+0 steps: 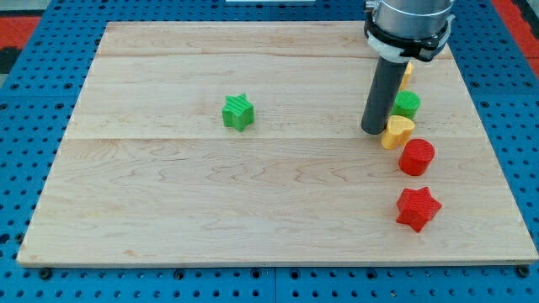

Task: Put the green star in between the red blocks

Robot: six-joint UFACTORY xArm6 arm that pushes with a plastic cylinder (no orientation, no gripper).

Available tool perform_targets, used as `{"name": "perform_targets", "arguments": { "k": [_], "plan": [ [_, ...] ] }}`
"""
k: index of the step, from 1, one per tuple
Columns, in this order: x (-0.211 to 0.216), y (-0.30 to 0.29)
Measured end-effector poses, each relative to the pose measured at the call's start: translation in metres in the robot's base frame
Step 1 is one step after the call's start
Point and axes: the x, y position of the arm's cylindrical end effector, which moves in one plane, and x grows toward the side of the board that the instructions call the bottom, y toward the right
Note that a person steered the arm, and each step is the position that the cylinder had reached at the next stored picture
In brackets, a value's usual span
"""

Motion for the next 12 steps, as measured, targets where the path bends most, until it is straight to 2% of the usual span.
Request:
{"name": "perform_targets", "arguments": {
  "k": [1, 2, 3, 4, 5, 6, 7, 8, 9, 10, 11, 12],
  "plan": [
    [-0.030, -0.065],
    [-0.099, -0.120],
    [-0.092, -0.199],
    [-0.030, -0.185],
    [0.038, -0.105],
    [0.031, -0.103],
    [-0.018, -0.170],
    [0.011, -0.215],
    [0.048, -0.185],
    [0.076, -0.113],
    [0.068, -0.088],
    [0.043, -0.101]
  ]
}}
